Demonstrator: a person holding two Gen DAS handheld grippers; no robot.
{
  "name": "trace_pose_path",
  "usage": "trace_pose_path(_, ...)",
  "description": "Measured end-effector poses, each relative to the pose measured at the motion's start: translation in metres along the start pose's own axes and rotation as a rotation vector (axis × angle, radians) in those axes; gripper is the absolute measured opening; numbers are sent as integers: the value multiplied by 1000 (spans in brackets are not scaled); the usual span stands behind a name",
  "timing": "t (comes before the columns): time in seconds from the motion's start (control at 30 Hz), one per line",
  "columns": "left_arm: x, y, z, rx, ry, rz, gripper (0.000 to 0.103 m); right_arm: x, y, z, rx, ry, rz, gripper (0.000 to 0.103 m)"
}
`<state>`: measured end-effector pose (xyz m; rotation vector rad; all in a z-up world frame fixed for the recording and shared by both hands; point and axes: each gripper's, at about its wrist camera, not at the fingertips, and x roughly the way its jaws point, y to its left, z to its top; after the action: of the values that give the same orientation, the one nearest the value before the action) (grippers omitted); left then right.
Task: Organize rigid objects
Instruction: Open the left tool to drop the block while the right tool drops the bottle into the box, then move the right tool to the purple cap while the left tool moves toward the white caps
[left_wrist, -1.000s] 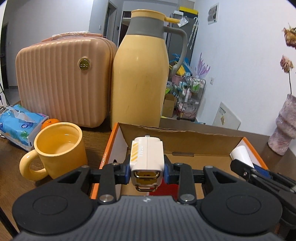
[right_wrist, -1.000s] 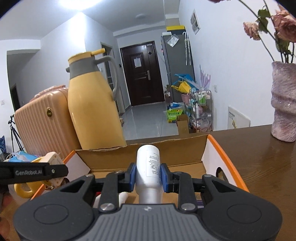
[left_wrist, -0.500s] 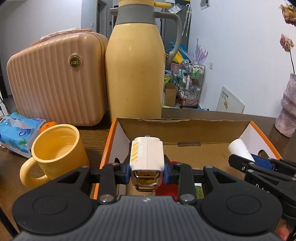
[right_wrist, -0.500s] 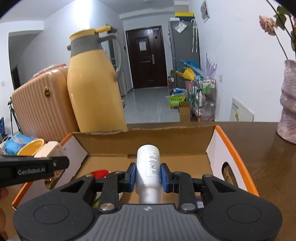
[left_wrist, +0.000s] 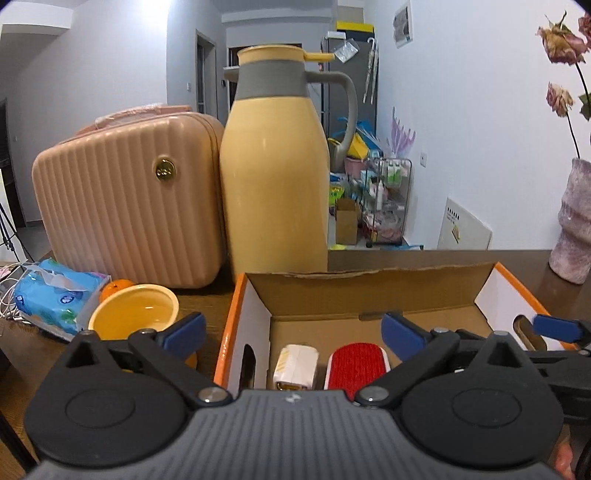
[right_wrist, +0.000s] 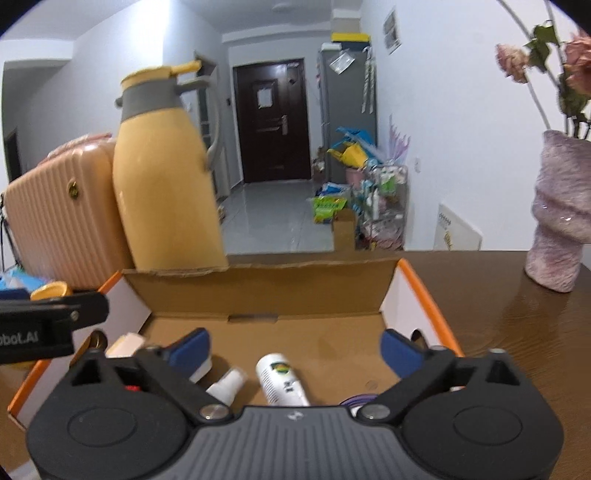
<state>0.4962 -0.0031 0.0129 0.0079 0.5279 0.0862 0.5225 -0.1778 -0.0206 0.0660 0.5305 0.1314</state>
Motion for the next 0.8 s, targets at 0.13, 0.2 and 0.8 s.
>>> trace_pose_path(0.13, -2, 2, 2, -18, -13, -2, 103, -3, -4, 2, 15, -6, -12, 103)
trace_pose_path(0.2, -1, 4, 2, -24, -8, 3, 103, -2, -4, 2, 16, -2, -10, 103)
trace_pose_path(0.8, -33, 21, -12, -72, -59, -17, 103, -61, -12, -19, -50, -108, -10, 103)
